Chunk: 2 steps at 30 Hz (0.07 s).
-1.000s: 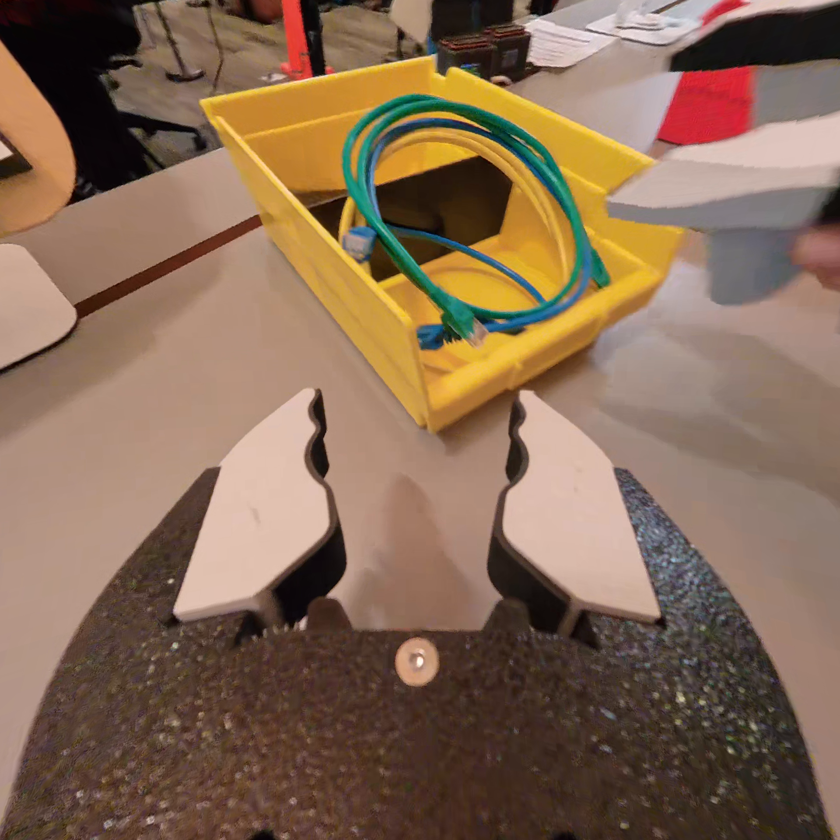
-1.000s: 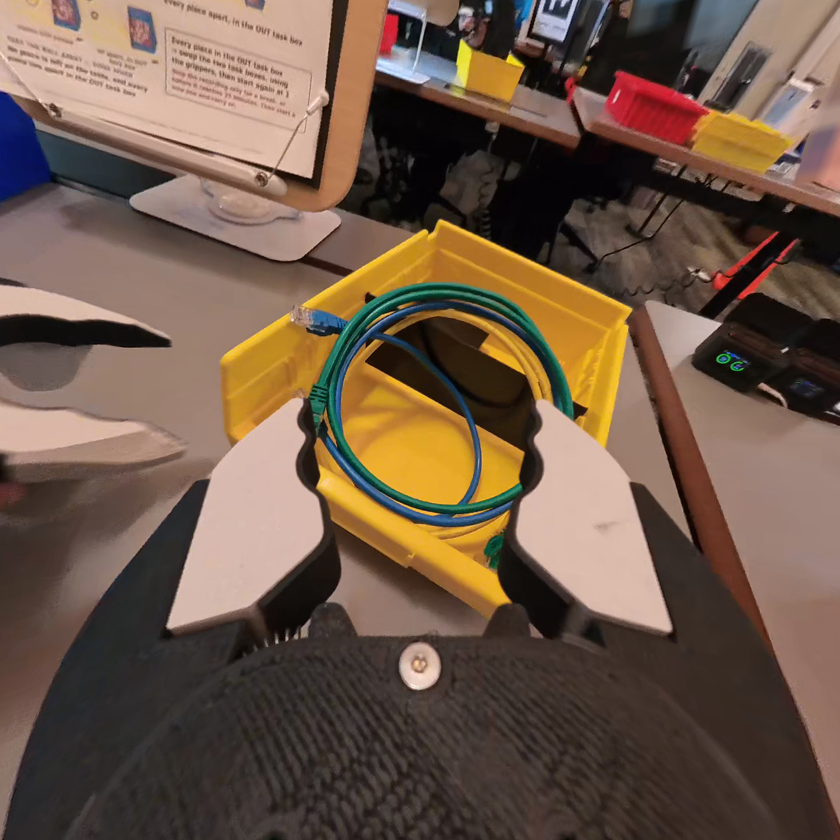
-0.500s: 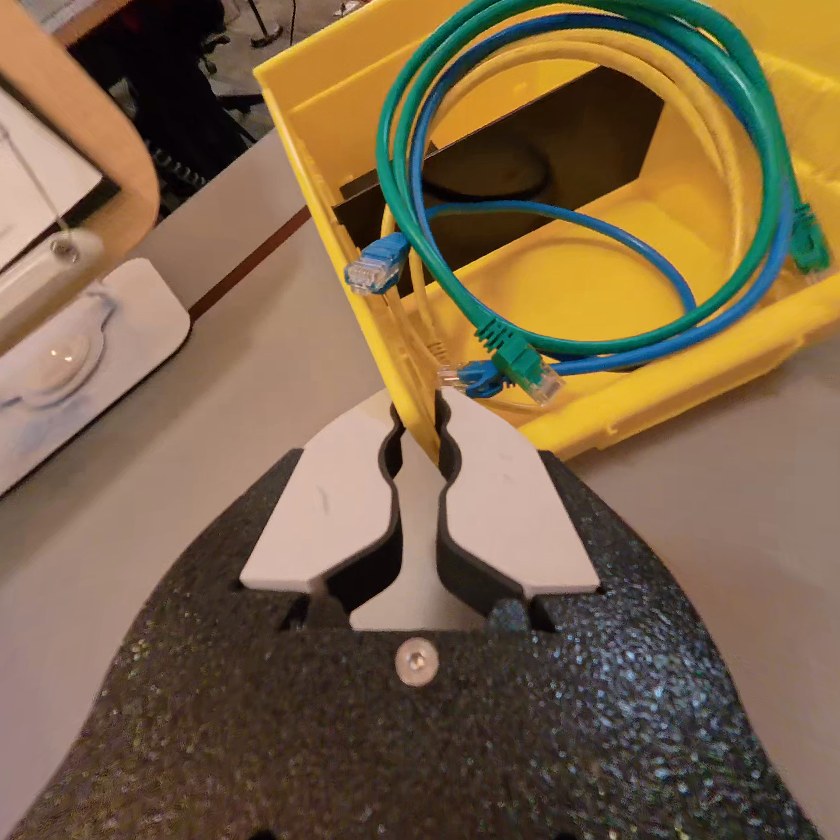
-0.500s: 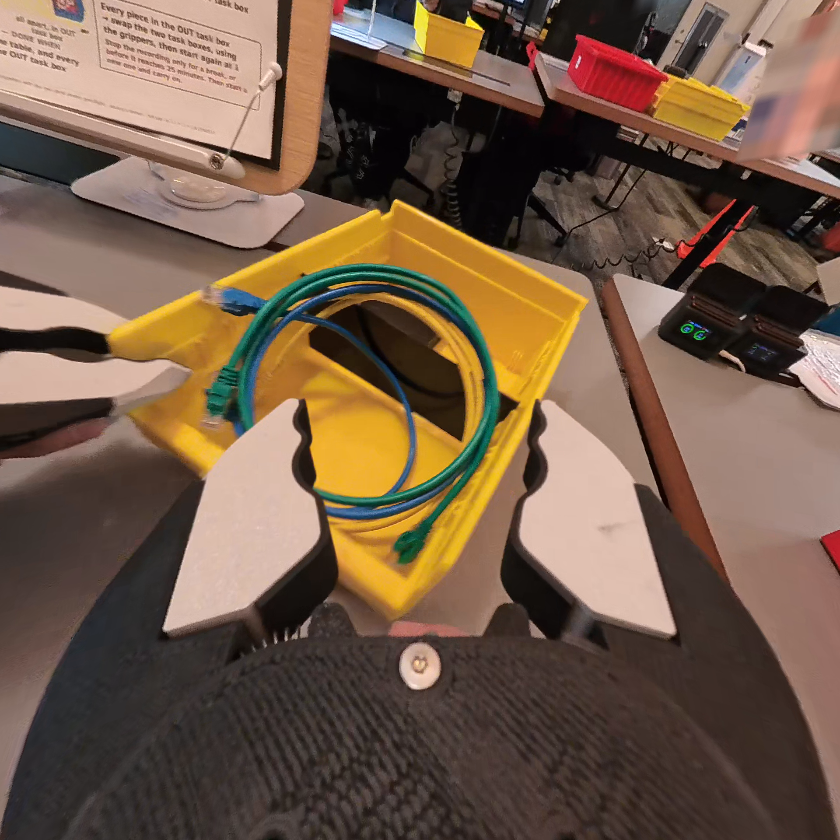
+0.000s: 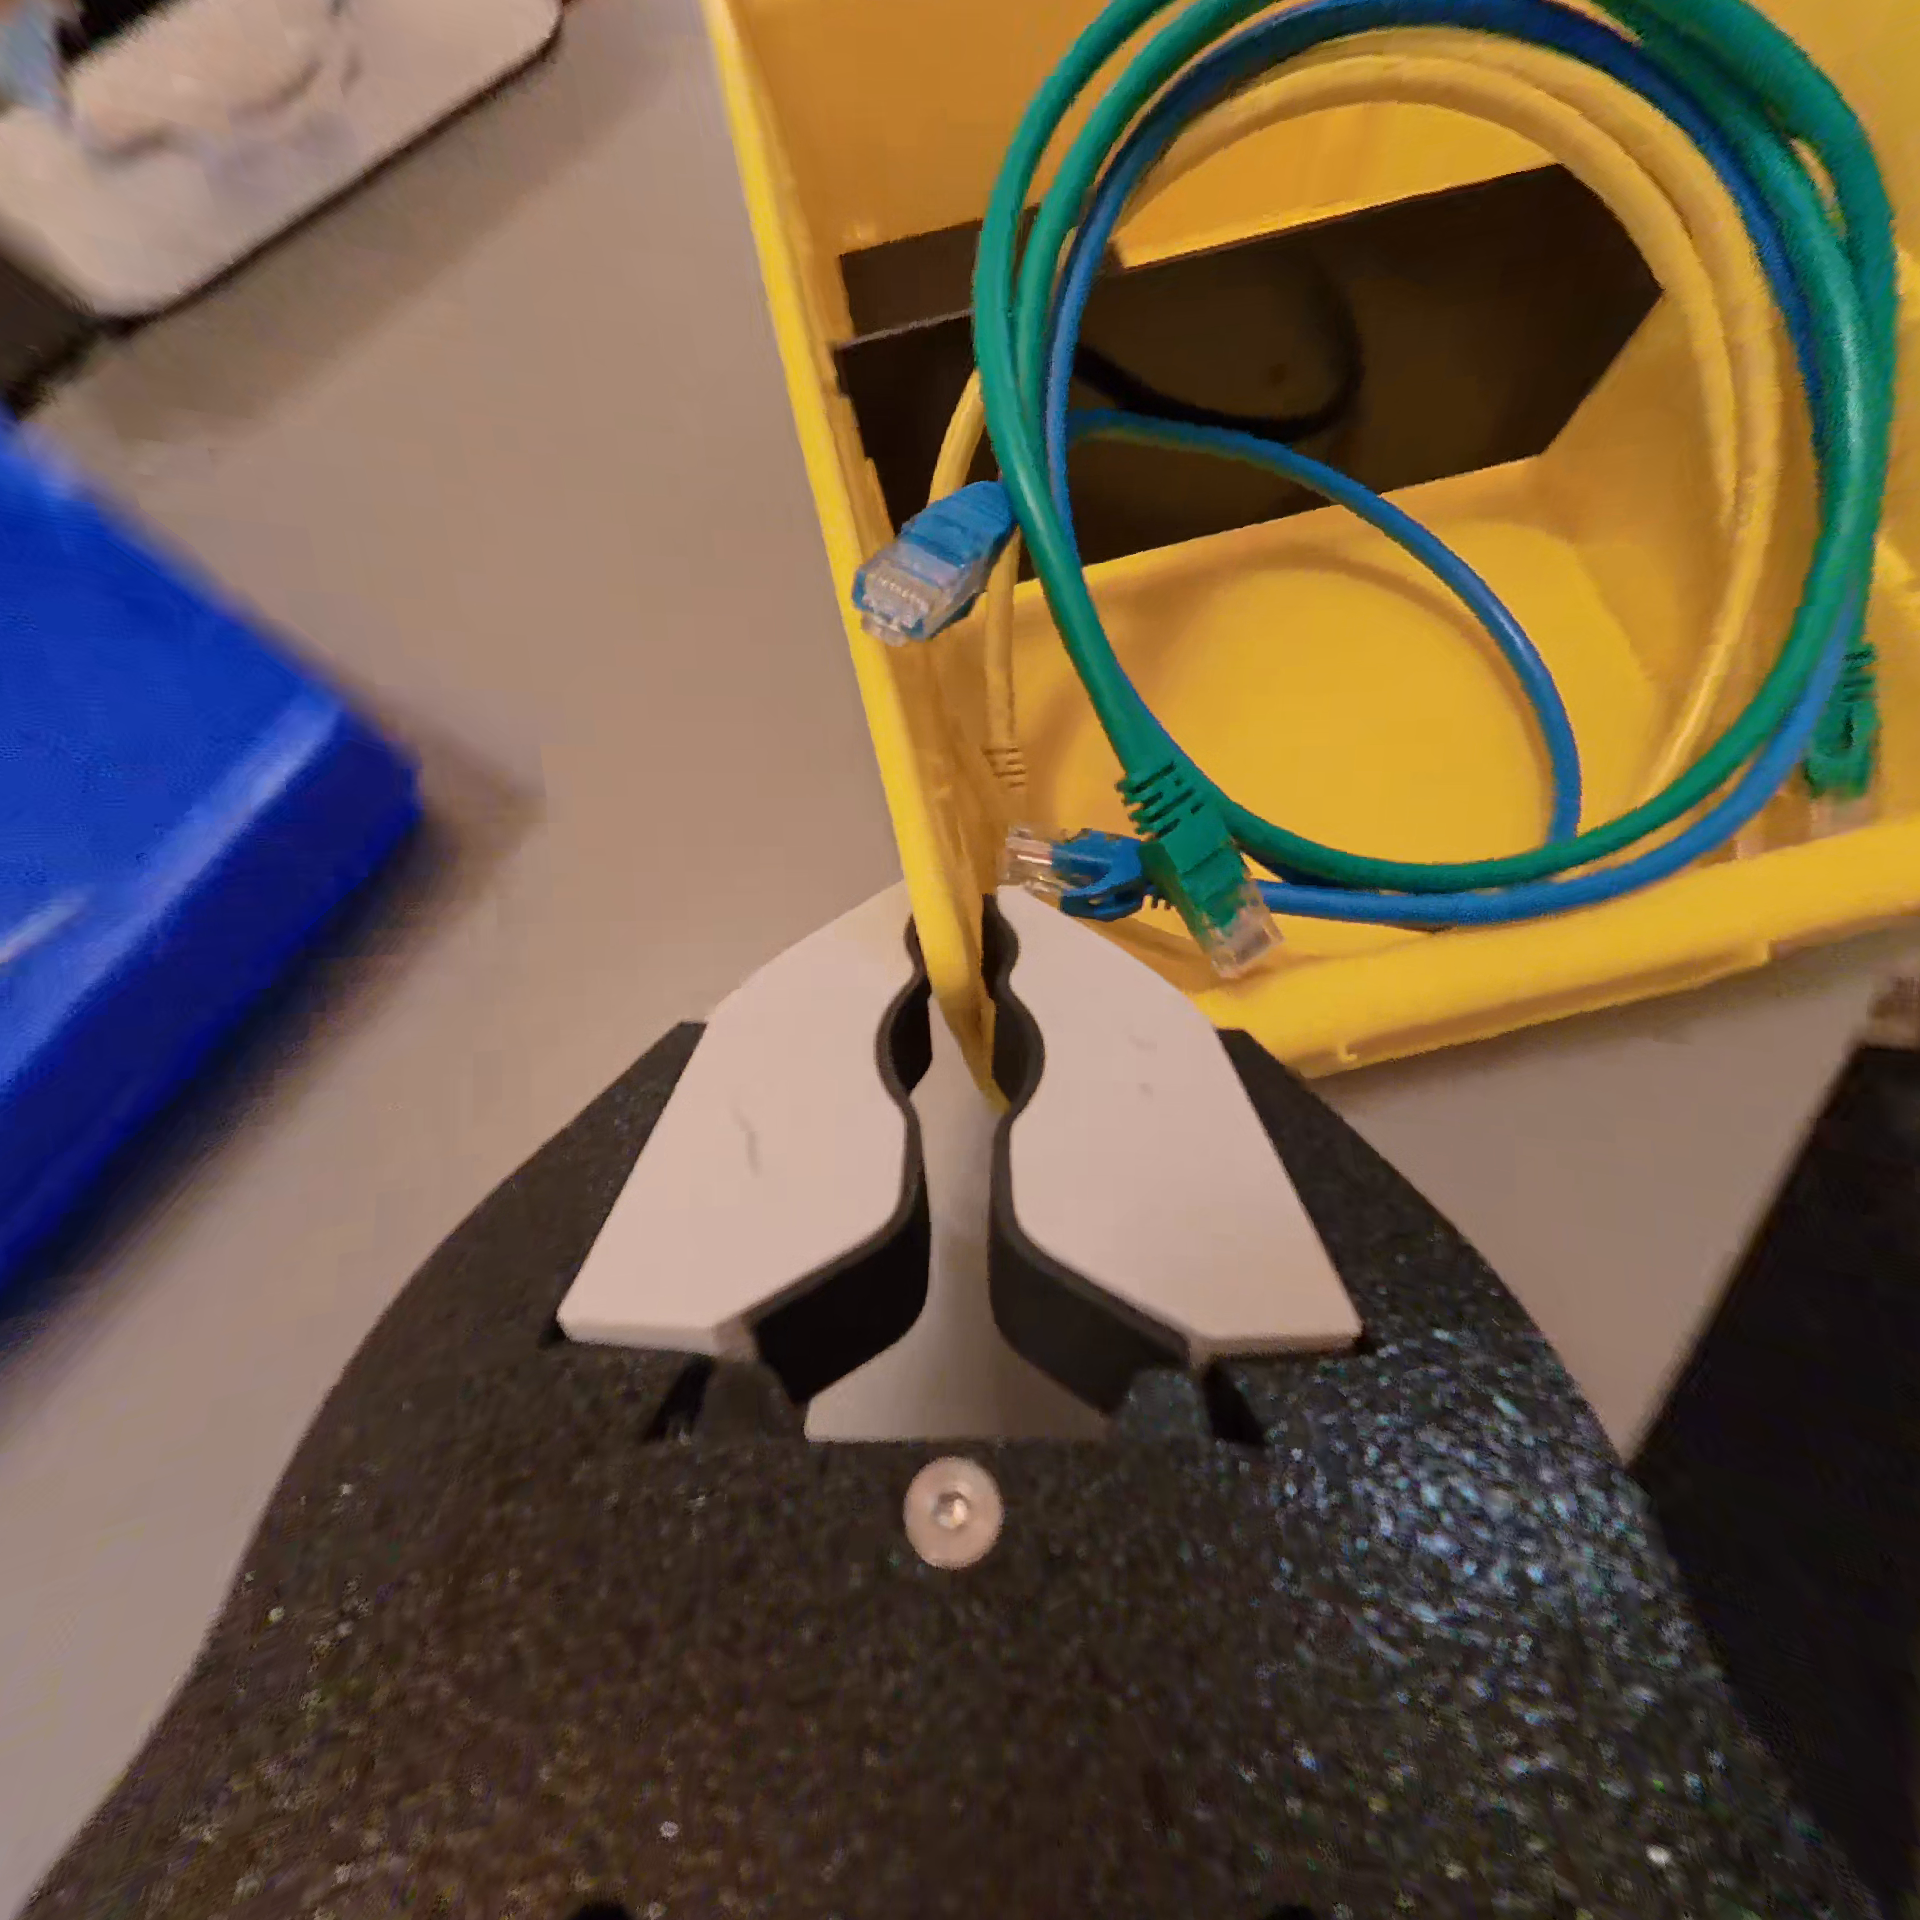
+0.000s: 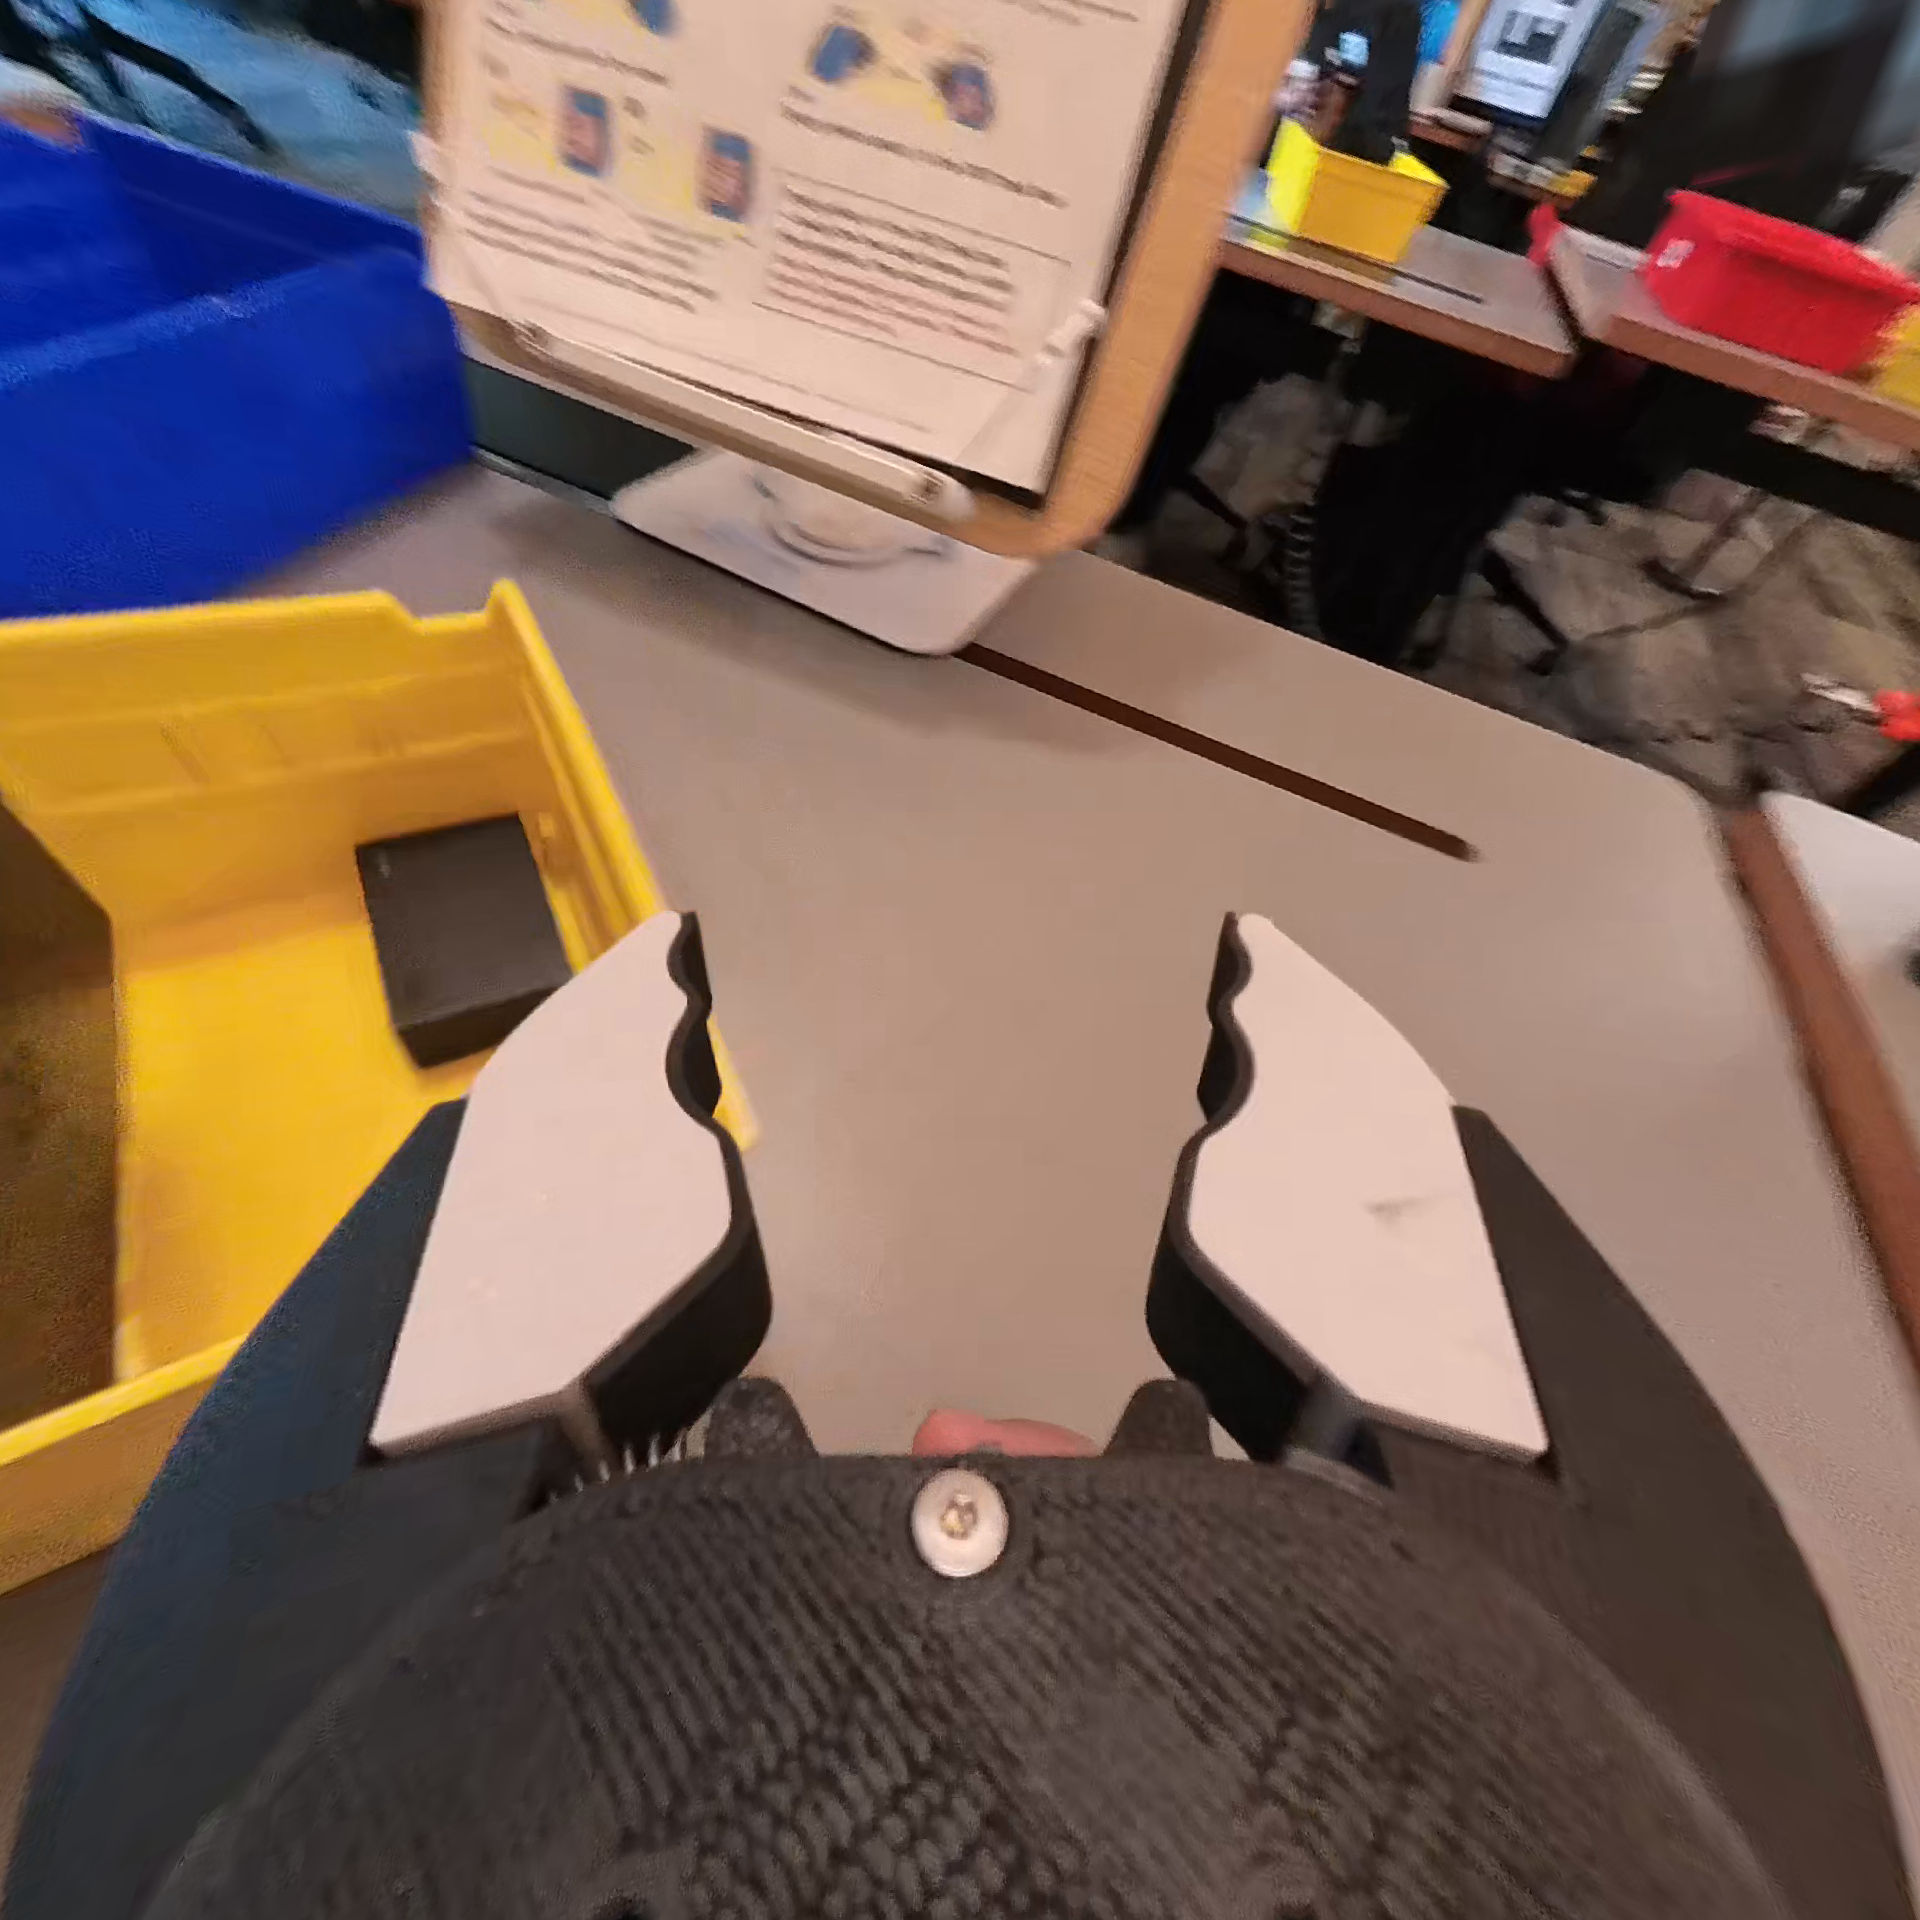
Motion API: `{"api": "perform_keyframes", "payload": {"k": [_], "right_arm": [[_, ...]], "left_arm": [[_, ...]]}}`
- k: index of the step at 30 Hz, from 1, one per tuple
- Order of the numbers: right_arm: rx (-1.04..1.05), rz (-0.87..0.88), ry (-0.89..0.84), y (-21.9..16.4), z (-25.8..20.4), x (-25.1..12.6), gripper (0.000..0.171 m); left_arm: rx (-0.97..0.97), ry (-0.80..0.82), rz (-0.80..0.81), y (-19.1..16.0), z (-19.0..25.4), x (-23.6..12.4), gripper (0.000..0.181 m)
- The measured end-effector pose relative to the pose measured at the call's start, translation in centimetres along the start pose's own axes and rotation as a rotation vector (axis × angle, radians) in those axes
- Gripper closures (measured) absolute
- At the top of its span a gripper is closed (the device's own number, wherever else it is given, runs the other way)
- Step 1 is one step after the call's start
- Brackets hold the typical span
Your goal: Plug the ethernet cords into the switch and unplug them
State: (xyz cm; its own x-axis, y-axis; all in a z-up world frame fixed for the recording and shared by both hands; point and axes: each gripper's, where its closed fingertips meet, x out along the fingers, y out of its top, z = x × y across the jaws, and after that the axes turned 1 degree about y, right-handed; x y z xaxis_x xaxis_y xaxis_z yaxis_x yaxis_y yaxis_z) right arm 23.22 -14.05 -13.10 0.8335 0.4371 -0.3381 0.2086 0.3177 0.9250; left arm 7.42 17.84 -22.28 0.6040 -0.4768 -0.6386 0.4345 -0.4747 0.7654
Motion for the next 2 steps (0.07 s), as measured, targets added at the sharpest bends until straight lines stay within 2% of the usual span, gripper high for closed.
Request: {"api": "perform_keyframes", "payload": {"k": [2], "right_arm": [[0.025,0.033,0.087,1.0,-3.2,0.9,0.078]], "left_arm": [[-0.065,0.025,-0.041,-3.8,-1.3,-4.3,0.177]]}}
